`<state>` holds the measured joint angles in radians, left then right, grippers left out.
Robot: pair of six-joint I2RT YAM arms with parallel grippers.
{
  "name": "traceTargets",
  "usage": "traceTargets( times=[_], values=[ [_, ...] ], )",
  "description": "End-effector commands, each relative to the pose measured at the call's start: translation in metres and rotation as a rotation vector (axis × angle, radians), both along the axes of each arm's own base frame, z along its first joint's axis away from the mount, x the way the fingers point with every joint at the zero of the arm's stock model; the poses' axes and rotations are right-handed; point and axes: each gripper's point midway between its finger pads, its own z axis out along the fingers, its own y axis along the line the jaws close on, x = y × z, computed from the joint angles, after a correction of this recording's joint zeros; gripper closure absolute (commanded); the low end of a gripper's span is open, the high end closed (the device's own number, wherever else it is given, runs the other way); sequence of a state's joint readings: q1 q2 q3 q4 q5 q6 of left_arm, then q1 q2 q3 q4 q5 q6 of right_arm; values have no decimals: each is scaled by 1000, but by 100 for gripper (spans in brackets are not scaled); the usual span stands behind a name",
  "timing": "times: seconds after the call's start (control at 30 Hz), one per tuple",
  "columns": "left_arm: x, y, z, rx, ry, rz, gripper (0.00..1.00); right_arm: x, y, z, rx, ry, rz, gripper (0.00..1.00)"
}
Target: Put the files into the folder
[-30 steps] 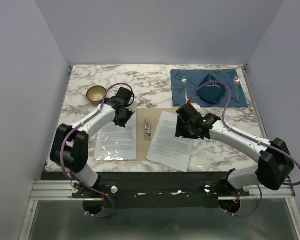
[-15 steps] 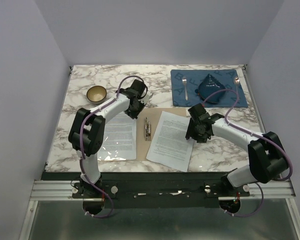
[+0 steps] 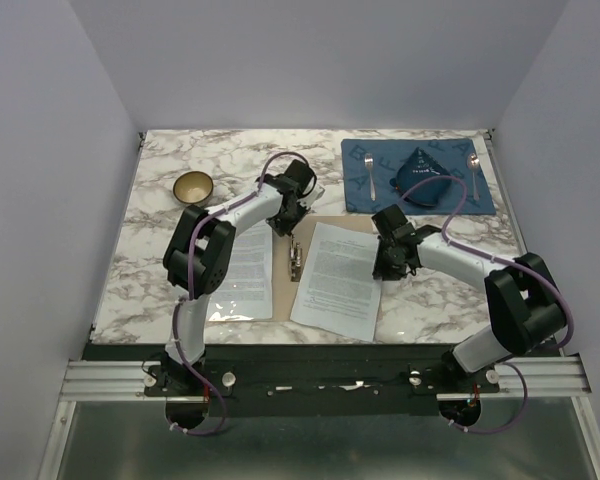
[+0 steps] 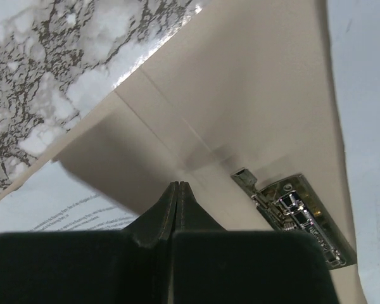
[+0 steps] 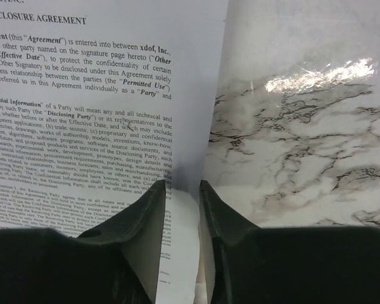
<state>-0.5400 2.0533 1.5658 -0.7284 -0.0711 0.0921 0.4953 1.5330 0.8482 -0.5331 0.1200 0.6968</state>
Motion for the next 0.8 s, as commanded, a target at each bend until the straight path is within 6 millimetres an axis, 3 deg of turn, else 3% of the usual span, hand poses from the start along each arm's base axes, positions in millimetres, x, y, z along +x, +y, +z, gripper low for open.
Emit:
traceTargets(
  times=[0.0,0.3,0.77],
  values=[
    [-1,-4,-3,34,7,-3,100,20,7,13,16,-68,41,71],
    [-3,-6,-15,64,15,-4,100,31,10,13,4,-80,68,82],
    [-24,-8,-37,86,62,-39,100,57,22,14,0,-103,86,96]
  ],
)
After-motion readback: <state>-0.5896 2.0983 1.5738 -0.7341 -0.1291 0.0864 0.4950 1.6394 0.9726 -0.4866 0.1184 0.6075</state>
